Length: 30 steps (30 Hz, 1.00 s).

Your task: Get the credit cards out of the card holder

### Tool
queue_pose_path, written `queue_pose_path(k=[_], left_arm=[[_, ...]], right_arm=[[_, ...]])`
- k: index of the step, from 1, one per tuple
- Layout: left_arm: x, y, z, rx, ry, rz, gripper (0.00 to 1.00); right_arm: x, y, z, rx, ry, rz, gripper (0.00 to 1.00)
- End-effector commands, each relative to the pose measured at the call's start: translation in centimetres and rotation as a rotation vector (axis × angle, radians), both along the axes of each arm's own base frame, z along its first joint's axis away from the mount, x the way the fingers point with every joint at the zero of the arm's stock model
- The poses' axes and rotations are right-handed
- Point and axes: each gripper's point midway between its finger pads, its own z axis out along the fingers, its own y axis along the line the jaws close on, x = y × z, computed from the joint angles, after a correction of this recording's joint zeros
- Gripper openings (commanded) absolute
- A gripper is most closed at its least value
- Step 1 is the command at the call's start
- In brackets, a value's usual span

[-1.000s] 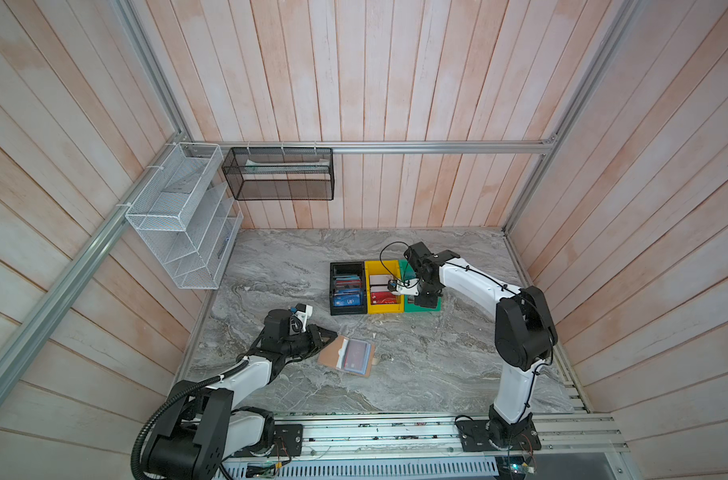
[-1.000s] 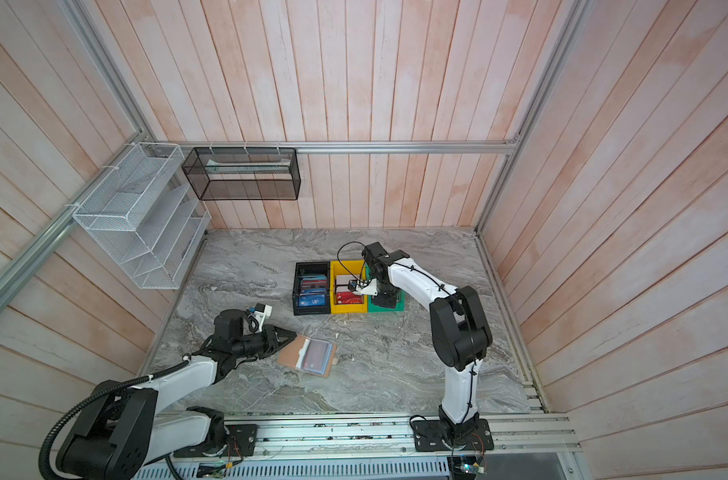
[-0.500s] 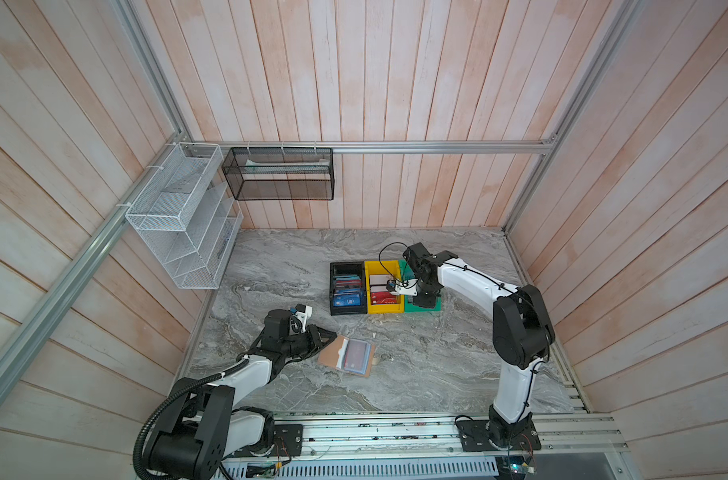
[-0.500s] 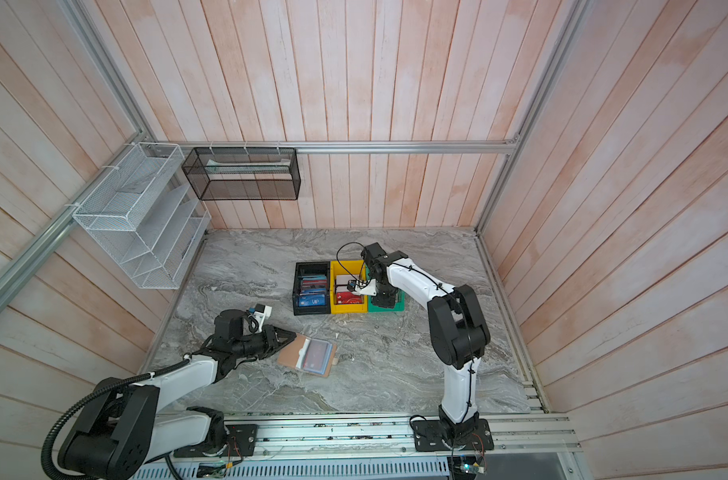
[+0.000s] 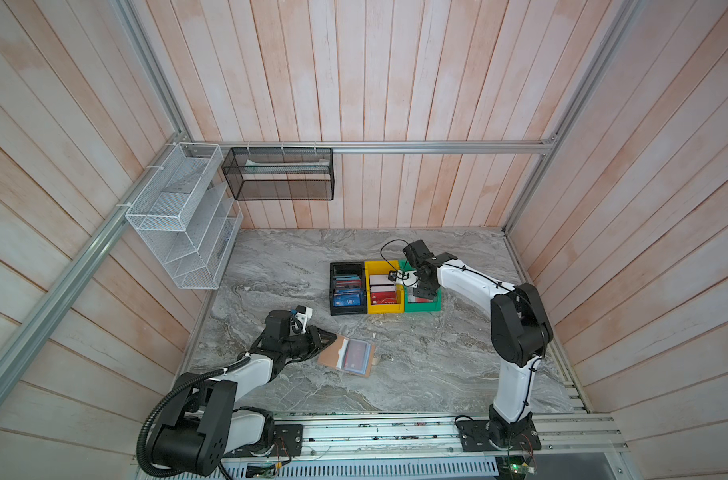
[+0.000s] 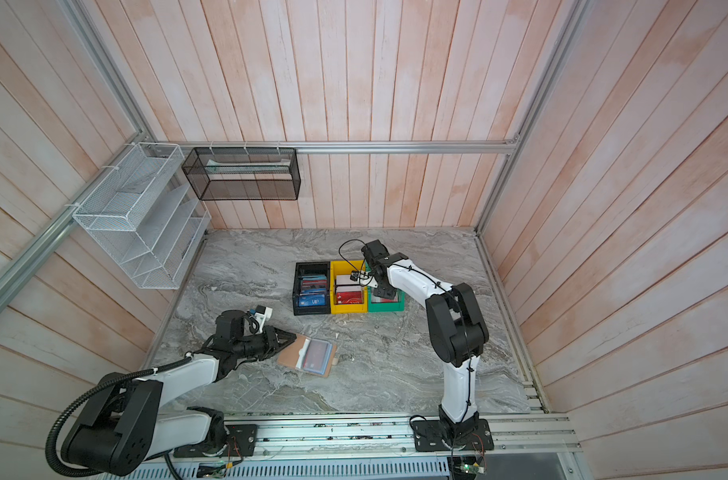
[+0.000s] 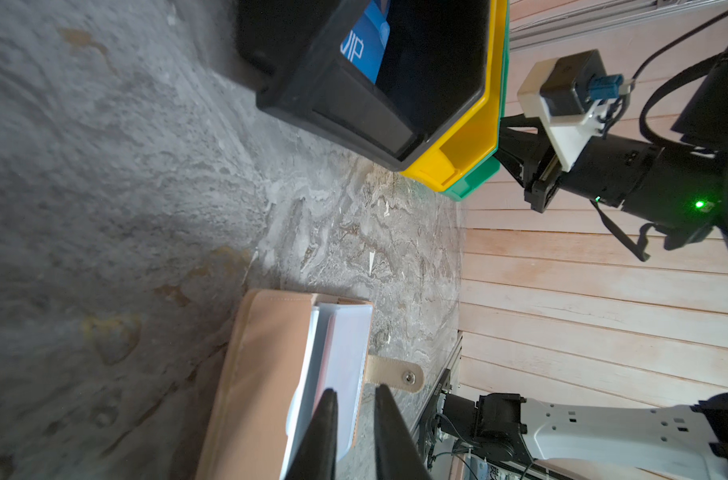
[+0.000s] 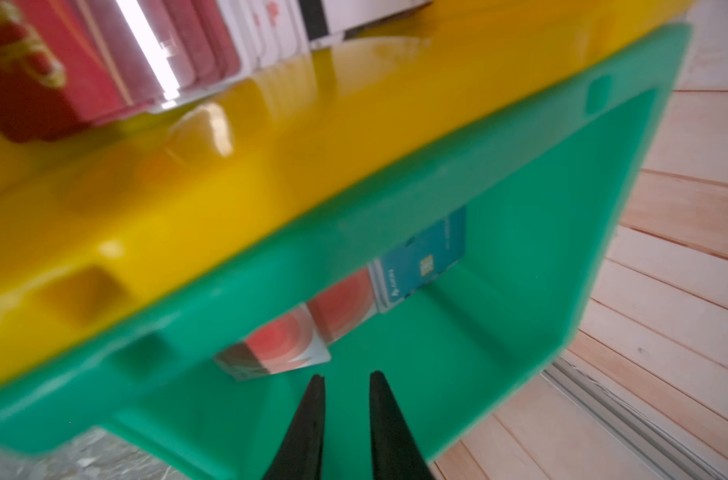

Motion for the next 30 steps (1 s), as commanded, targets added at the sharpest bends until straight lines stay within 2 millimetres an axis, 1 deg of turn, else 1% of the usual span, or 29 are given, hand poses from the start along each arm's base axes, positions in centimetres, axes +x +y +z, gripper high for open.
queue_pose_path(k=[1, 2, 3, 4, 5, 6, 8, 10, 12, 13, 14, 16, 19, 23, 27, 30], left_arm=[[0.5, 0.4, -0.3, 0.032, -0.009, 0.009, 0.20], [0.4, 0.6, -0.8, 0.054, 0.010, 0.021, 0.20], [0.4, 1.0, -1.4, 0.079, 0.031, 0.035, 0.19], [0.2, 1.2, -2.0, 0.096, 0.053, 0.044, 0.17], [0.2, 1.3, -2.3, 0.105, 0.066, 0.050, 0.15], [0.1, 1.4, -2.6, 0.109, 0.075, 0.052, 0.13], [-0.2, 1.5, -3.0, 0.112, 0.086, 0.058, 0.11], [-0.4, 1.7, -3.3, 0.121, 0.096, 0.068, 0.07], [-0.7, 1.9, -3.6, 0.131, 0.107, 0.077, 0.05], [-0.9, 2.0, -3.7, 0.137, 0.112, 0.083, 0.04], [-1.0, 2.0, -3.8, 0.139, 0.115, 0.082, 0.04], [-1.4, 2.2, -4.2, 0.156, 0.133, 0.088, 0.03], [-1.7, 2.6, -4.6, 0.186, 0.150, 0.102, 0.02], [-1.9, 2.7, -4.7, 0.204, 0.159, 0.106, 0.02], [-2.4, 2.8, -5.3, 0.227, 0.180, 0.111, 0.01], [-2.6, 2.8, -5.6, 0.224, 0.189, 0.117, 0.01]], right_arm=[[1.8, -0.2, 3.9, 0.029, -0.163, -0.075, 0.22], [1.5, 0.0, 4.9, 0.051, -0.187, -0.085, 0.22], [0.9, 0.6, 6.2, 0.089, -0.212, -0.093, 0.22], [-0.1, 1.5, 7.1, 0.132, -0.225, -0.093, 0.21], [-1.2, 2.5, 7.7, 0.179, -0.225, -0.090, 0.19], [-2.8, 4.0, 7.9, 0.242, -0.208, -0.079, 0.17], [-6.0, 7.0, 7.9, 0.373, -0.161, -0.066, 0.11], [-9.8, 10.9, 7.4, 0.543, -0.052, -0.061, 0.04], [-13.6, 14.2, 6.7, 0.720, 0.106, -0.052, 0.03], [-15.3, 15.6, 6.4, 0.807, 0.185, -0.062, 0.03], [-16.5, 16.6, 6.2, 0.890, 0.253, -0.085, 0.01], [-18.7, 17.7, 5.2, 1.025, 0.379, -0.151, 0.00], [-20.2, 18.0, 3.9, 1.130, 0.468, -0.226, 0.00], [-21.0, 18.4, 2.8, 1.184, 0.534, -0.250, 0.00], [-21.4, 19.0, 1.2, 1.148, 0.567, -0.255, 0.00], [-21.3, 19.1, 0.0, 1.132, 0.578, -0.263, 0.00]])
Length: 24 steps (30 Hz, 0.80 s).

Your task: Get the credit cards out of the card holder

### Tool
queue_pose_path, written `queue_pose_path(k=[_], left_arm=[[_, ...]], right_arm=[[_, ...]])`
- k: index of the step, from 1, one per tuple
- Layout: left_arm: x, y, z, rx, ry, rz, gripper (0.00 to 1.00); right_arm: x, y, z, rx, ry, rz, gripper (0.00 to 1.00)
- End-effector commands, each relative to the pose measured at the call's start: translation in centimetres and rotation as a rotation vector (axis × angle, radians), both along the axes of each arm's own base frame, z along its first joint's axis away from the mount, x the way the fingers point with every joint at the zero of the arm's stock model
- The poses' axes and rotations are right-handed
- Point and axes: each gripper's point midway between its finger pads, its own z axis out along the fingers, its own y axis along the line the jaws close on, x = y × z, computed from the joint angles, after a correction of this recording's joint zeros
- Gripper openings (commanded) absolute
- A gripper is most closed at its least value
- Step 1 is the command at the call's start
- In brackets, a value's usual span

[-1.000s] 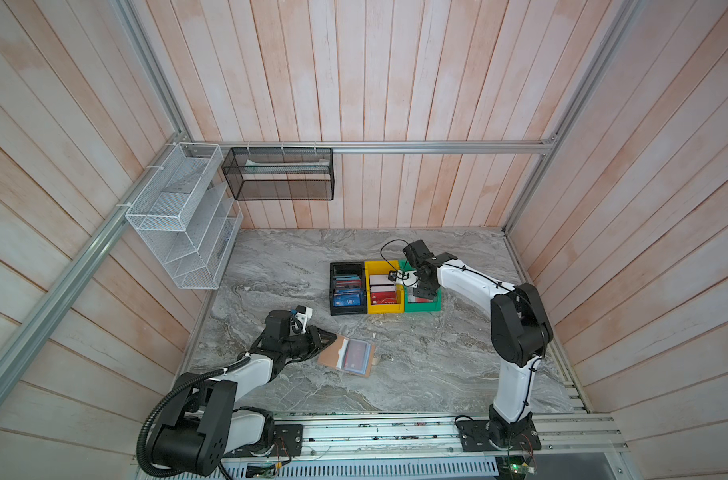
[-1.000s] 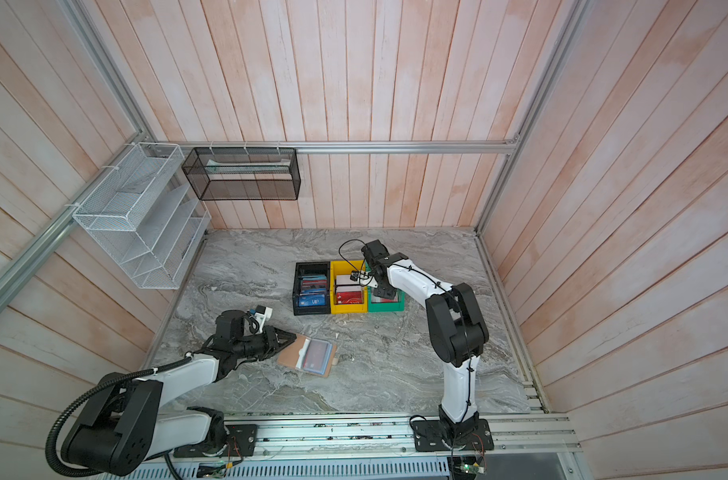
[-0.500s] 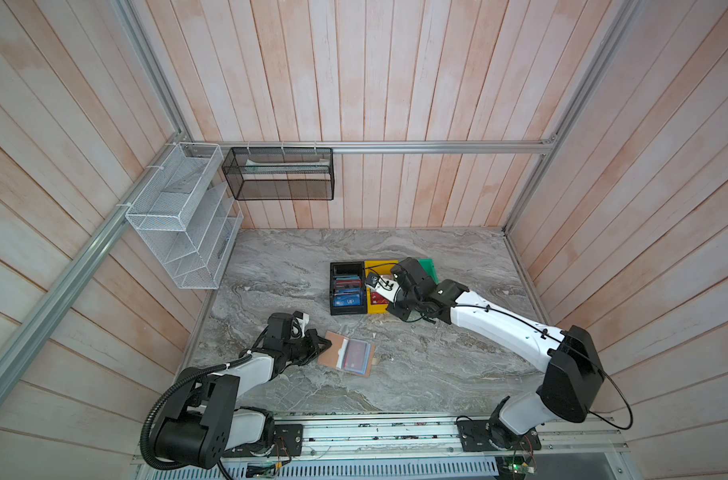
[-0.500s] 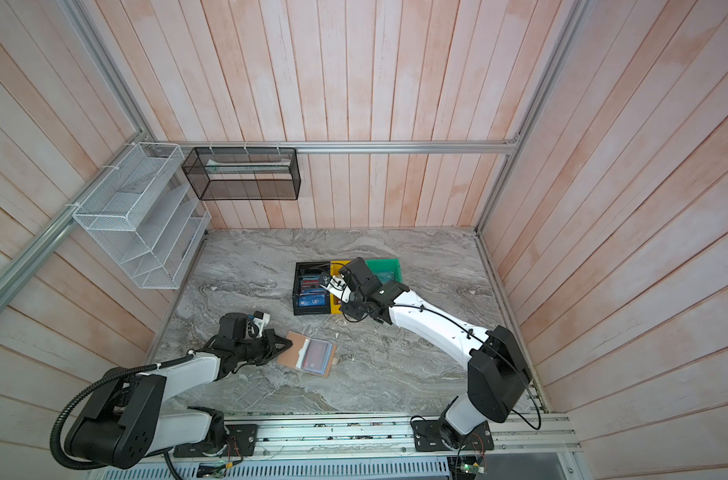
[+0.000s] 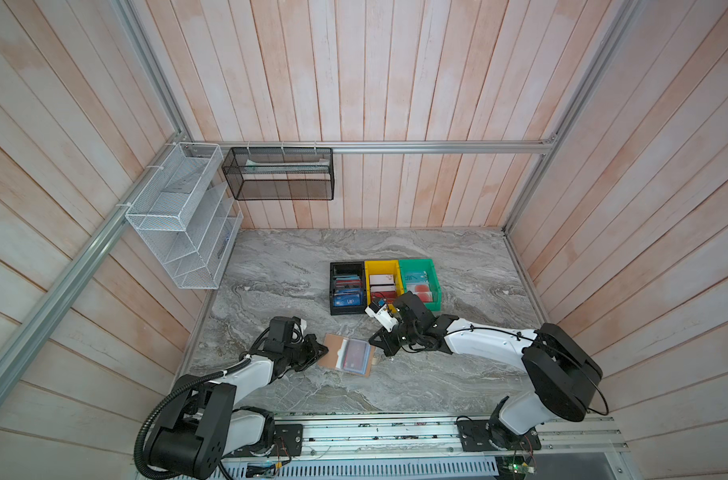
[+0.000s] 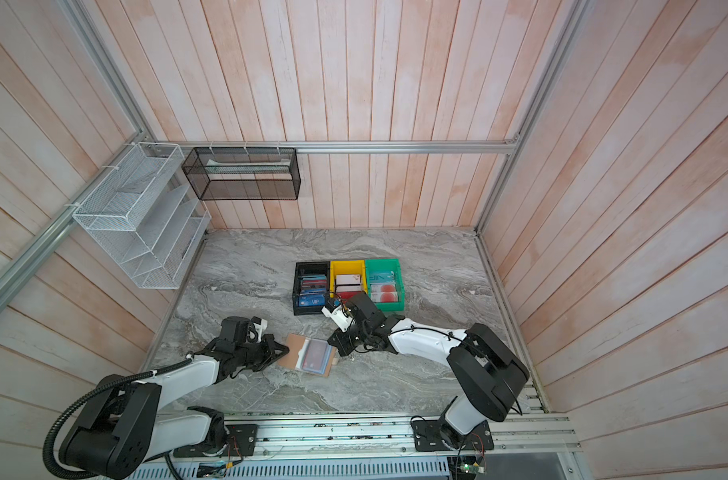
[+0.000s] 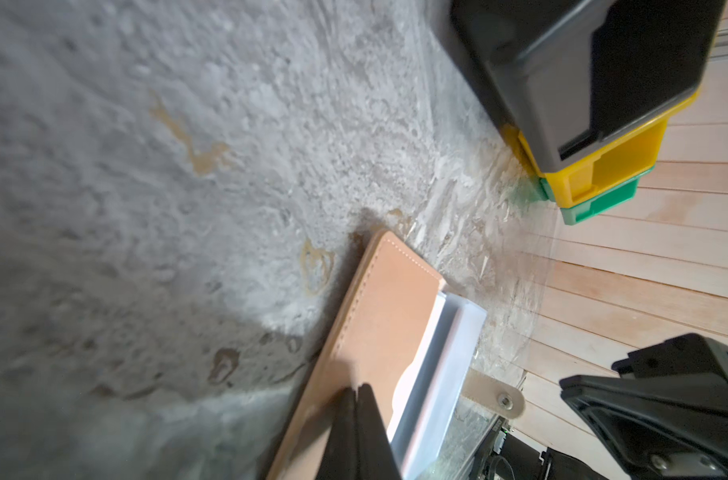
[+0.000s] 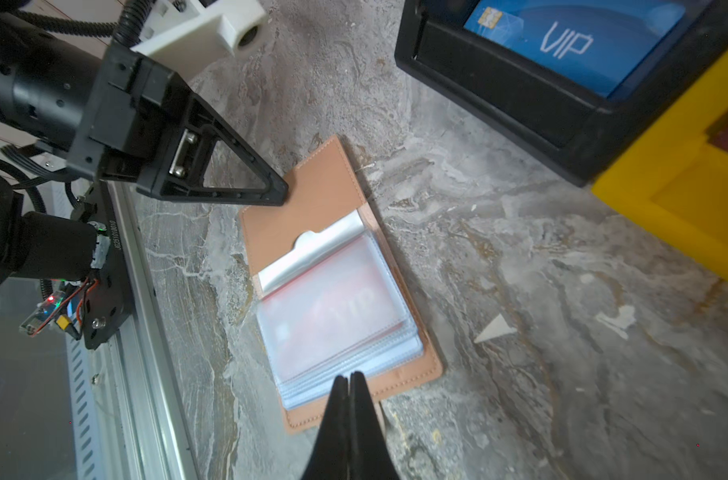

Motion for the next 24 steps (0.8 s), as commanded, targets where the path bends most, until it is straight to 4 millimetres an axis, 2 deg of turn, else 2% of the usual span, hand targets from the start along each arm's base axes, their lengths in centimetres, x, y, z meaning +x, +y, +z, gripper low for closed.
queue_pose_path(k=[1, 14, 24], left_arm=[[-0.8, 0.3, -0.9, 0.023, 0.028, 0.017, 0.01], [-1.3, 0.3, -1.5, 0.043, 0.043, 0.018, 0.01], [-1.4, 0.2, -1.7, 0.039, 0.046, 0.011, 0.01]], right_arm=[[-0.1, 1.4, 0.0, 0.048, 0.033, 0.019, 0.00], [-0.5, 1.6, -3.5, 0.007, 0.103, 0.031, 0.00], [-1.0, 1.7, -5.0, -0.020, 0.143, 0.033, 0.00]])
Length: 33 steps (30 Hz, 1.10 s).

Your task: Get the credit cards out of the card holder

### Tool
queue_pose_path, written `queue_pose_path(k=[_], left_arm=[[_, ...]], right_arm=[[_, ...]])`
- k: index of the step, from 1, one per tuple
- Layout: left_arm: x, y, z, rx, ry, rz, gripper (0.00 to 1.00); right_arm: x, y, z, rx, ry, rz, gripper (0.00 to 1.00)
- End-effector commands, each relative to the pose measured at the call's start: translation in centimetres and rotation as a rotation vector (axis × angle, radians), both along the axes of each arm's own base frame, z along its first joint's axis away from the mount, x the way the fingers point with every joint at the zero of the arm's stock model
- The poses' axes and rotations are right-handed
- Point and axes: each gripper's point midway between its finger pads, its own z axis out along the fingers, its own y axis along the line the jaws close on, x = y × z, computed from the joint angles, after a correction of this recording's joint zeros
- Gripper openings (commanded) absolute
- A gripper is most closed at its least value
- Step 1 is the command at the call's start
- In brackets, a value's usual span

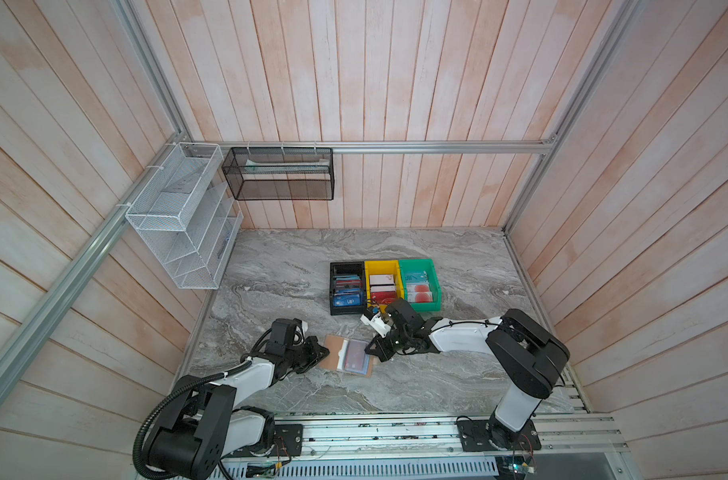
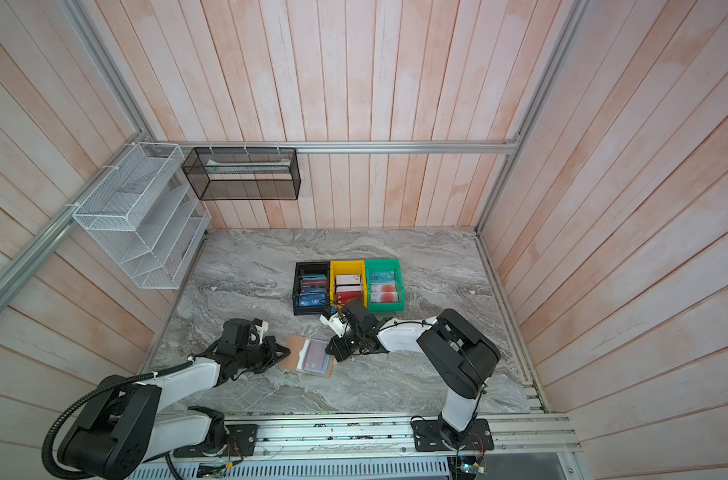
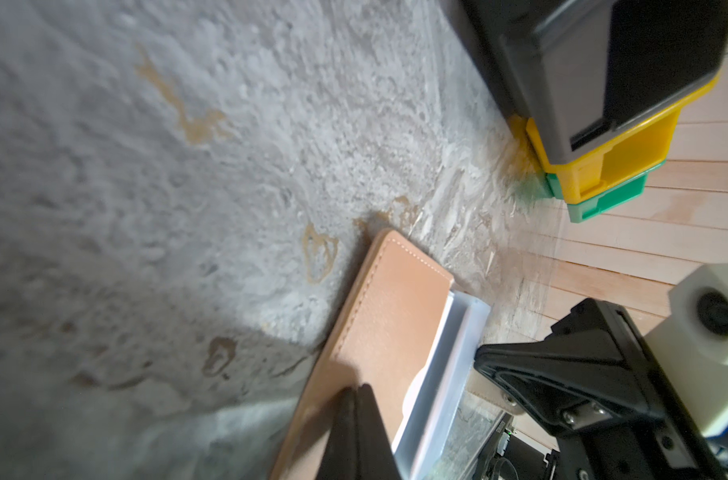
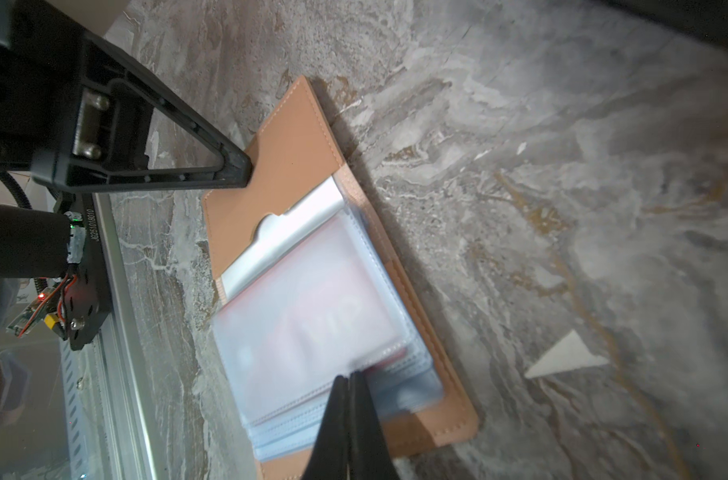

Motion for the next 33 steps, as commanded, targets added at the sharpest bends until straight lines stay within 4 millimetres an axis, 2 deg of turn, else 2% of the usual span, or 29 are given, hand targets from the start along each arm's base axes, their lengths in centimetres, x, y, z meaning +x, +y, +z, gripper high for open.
queue_pose_path(k=[1, 5, 12, 17, 21, 28, 31, 33], left_arm=[[-1.1, 0.6, -1.5, 0.038, 0.047, 0.009, 0.01], [-1.1, 0.5, -1.6, 0.032, 0.048, 0.007, 0.01], [-1.1, 0.4, -1.6, 0.030, 0.049, 0.004, 0.01], [-0.9, 0.5, -1.0, 0.043, 0.044, -0.006, 0.01], [-0.1, 0.4, 1.5, 0.051, 0.002, -0.012, 0.06], [0.9, -0.4, 6.9, -0.023, -0.113, -0.022, 0.24], [0.8, -1.2, 7.3, -0.079, -0.140, -0.043, 0.27], [0.5, -1.4, 6.6, -0.094, -0.127, -0.055, 0.27]], right_arm=[[-0.3, 1.0, -0.2, 0.008, 0.016, 0.021, 0.00], [-0.7, 1.5, -0.9, -0.008, 0.029, 0.041, 0.00], [-0.7, 2.6, -0.3, 0.006, 0.024, 0.065, 0.00], [-0.6, 2.5, -0.2, -0.001, 0.017, 0.062, 0.00], [-0.9, 2.1, -0.7, -0.017, 0.025, 0.062, 0.00], [-1.2, 1.8, -1.5, -0.027, 0.040, 0.062, 0.00], [-1.2, 1.9, -1.7, -0.029, 0.043, 0.063, 0.00], [-1.2, 2.0, -1.7, -0.027, 0.046, 0.065, 0.00]])
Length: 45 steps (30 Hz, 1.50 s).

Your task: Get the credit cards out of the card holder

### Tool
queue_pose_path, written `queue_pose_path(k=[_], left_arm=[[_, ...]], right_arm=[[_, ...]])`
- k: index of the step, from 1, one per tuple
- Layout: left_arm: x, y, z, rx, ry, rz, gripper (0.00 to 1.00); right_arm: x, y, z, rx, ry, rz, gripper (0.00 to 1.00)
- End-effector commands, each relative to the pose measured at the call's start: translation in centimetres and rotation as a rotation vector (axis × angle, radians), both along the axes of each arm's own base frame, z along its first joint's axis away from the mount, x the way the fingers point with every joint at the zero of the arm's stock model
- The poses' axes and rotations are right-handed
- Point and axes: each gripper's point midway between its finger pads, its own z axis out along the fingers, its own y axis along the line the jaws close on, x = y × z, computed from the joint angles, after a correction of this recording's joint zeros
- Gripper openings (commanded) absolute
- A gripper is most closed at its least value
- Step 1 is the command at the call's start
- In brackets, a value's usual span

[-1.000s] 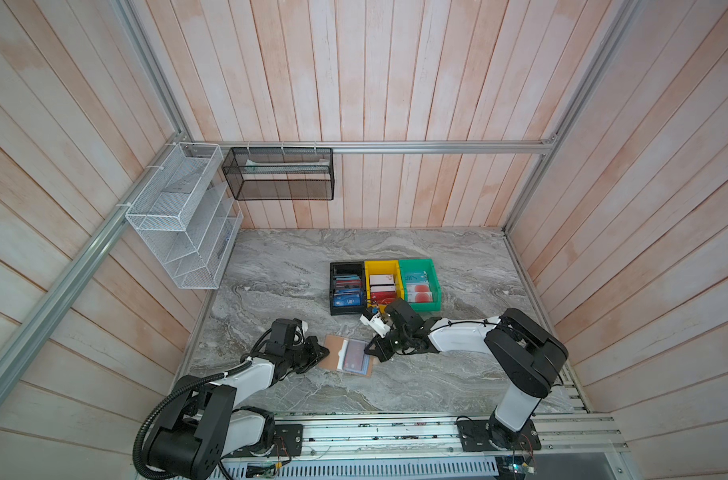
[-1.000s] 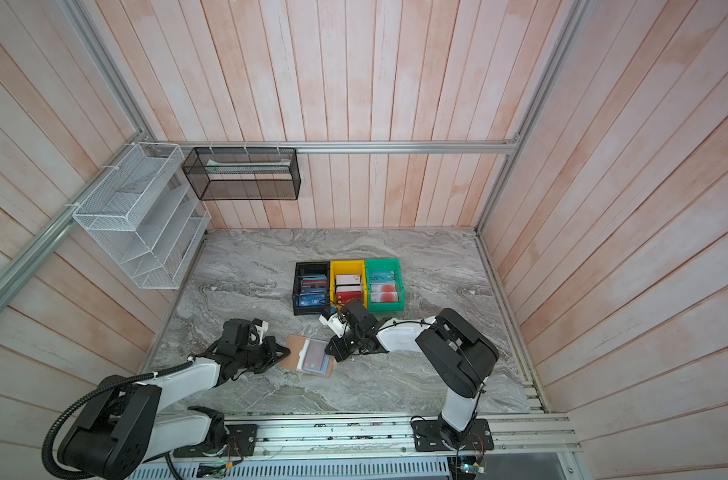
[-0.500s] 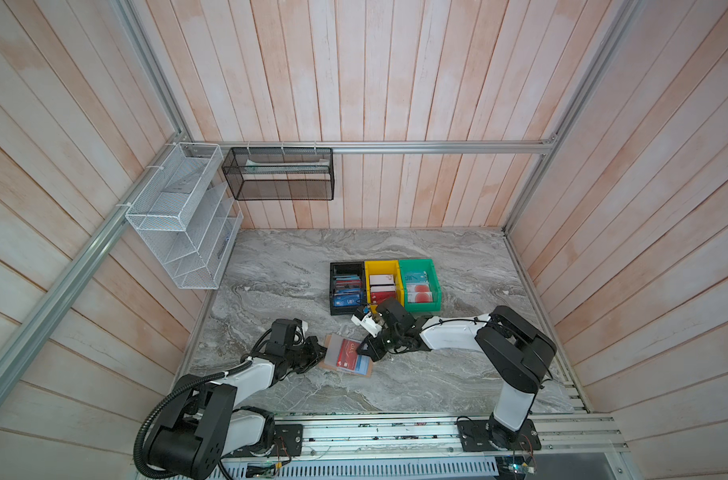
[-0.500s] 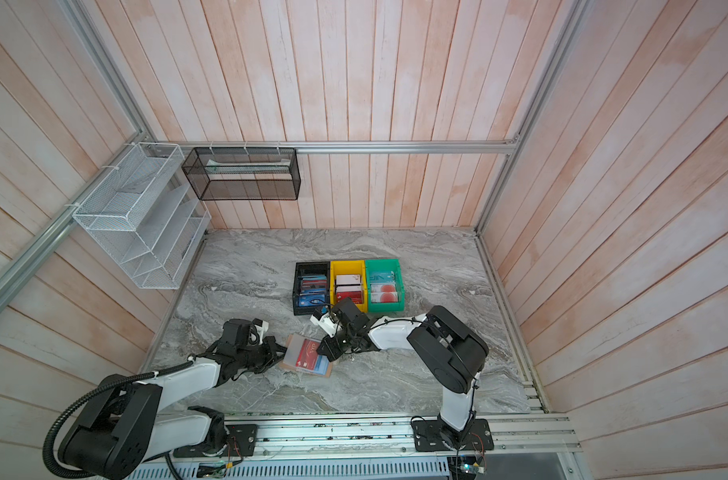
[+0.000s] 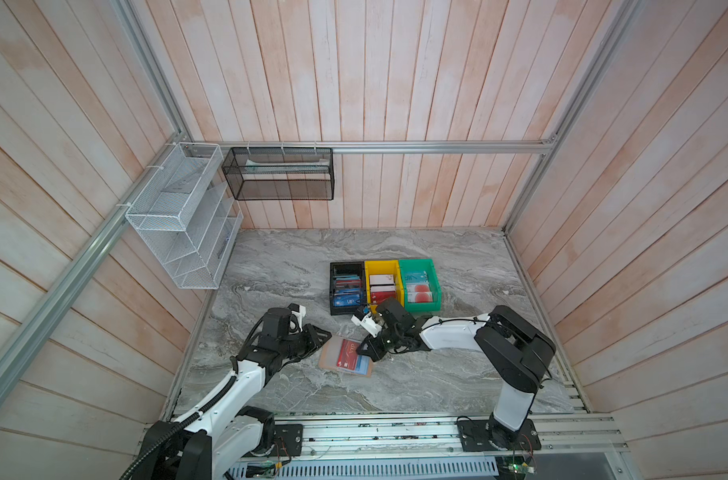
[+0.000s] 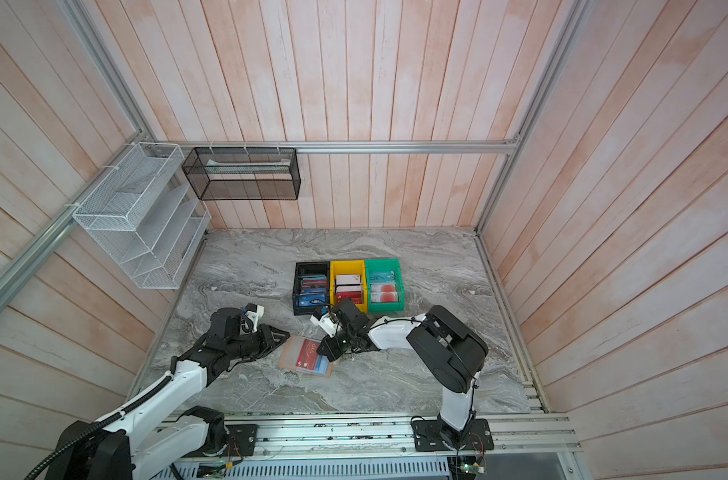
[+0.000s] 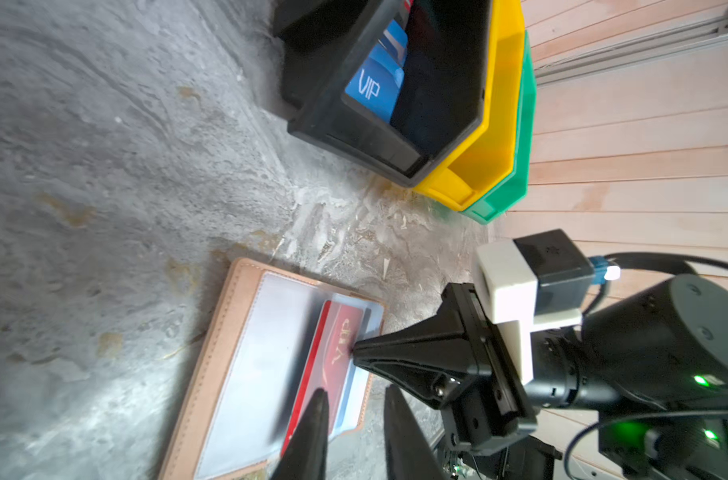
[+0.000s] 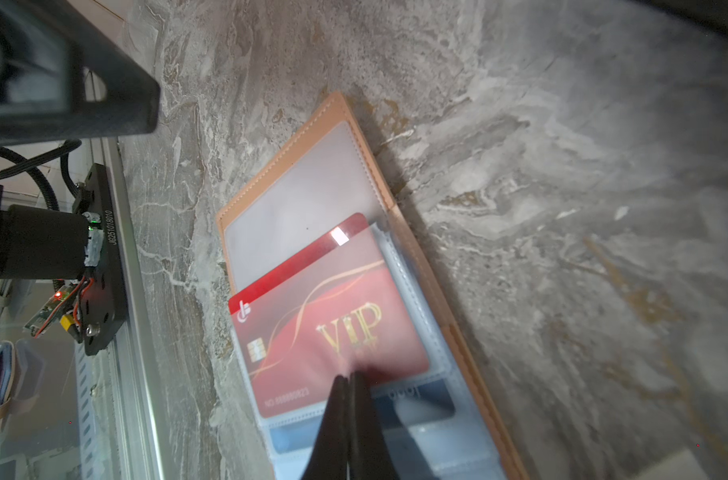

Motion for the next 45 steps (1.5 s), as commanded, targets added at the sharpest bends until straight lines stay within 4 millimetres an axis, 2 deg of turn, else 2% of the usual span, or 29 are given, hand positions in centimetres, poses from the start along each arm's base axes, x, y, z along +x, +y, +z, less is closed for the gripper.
queue_pose_path(k=[1, 8, 19, 29, 45], left_arm=[[-1.0, -0.7, -1.2, -0.038, 0.037, -0.039, 0.27], [-1.5, -1.4, -3.2, -0.073, 0.068, -0.070, 0.28], [-1.4, -2.5, -4.4, -0.080, 0.082, -0.112, 0.28], [-1.3, -2.7, -5.6, -0.069, 0.102, -0.119, 0.29], [-1.7, -3.0, -6.8, -0.078, 0.123, -0.143, 0.18]], right_arm=[[-0.9, -0.6, -1.9, -0.052, 0.039, 0.011, 0.00], [-0.8, -0.6, -1.9, -0.053, 0.039, 0.014, 0.00], [-1.0, -0.7, -1.9, -0.055, 0.040, 0.011, 0.00], [-1.1, -0.9, -2.1, -0.059, 0.046, 0.010, 0.00], [-1.2, -0.9, -2.2, -0.062, 0.056, 0.011, 0.00]])
